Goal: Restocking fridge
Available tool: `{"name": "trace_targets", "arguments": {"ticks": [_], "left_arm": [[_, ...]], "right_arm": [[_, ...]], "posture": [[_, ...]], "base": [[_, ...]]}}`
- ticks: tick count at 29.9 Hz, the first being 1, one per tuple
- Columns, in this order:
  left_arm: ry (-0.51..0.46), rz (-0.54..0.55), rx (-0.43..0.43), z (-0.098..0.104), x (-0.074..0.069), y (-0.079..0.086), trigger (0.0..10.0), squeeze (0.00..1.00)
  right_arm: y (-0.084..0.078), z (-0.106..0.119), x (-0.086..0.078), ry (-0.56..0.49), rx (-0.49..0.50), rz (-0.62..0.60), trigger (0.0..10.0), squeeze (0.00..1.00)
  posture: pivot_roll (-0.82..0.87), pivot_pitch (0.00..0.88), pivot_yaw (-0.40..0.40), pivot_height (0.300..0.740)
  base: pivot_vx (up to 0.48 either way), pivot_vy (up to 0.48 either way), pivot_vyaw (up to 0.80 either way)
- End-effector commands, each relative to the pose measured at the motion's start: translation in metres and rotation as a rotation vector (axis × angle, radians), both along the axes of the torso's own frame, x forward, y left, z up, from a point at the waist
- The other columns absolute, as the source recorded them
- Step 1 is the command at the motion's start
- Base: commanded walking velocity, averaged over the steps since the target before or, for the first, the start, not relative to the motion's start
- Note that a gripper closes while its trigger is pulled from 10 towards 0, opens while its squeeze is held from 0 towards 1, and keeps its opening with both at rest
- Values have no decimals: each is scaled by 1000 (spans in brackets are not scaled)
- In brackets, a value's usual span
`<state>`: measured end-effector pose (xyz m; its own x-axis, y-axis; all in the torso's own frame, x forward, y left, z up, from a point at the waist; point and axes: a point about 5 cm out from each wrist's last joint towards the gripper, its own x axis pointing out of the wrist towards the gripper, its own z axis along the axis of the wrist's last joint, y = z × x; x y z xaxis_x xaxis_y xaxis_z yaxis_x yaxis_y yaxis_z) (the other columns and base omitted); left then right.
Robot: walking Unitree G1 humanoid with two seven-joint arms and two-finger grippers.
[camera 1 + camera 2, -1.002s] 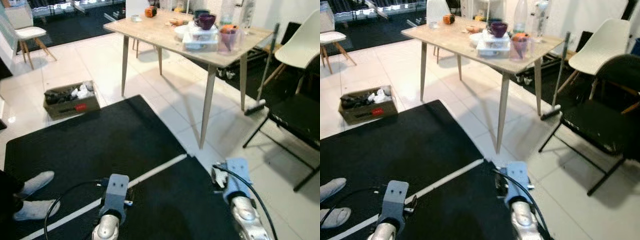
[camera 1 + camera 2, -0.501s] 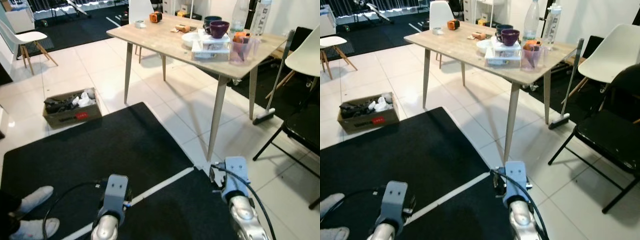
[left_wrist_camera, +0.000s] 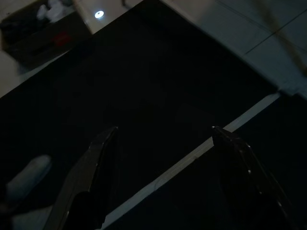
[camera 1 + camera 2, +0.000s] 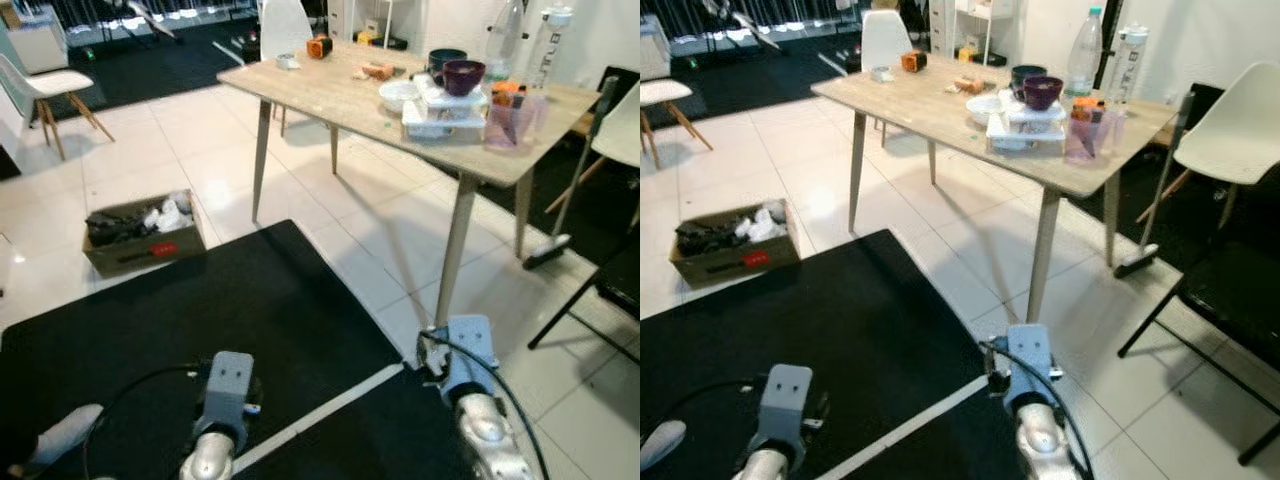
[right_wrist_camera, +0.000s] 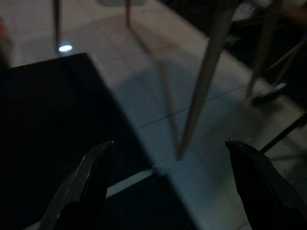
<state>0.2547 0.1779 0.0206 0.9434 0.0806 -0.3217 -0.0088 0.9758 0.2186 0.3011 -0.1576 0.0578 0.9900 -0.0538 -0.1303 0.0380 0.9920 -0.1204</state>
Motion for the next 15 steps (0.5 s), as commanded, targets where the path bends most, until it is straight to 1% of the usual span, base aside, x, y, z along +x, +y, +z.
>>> {"name": "trace_targets", "arguments": {"ticks": [1,15], "left_arm": [[24,19,12,-5,-5,6,10000,0],[23,19,13,-5,-6,7,10000,0]], "right_arm": [[3,-6,-4,21,19,-1,10000,0],[6,-6,-3,21,21,9,10000,0]], "posture": [[-48,117,34,710],[-38,112,38,710]], "base": [[405,0,0],[402,0,0]]}}
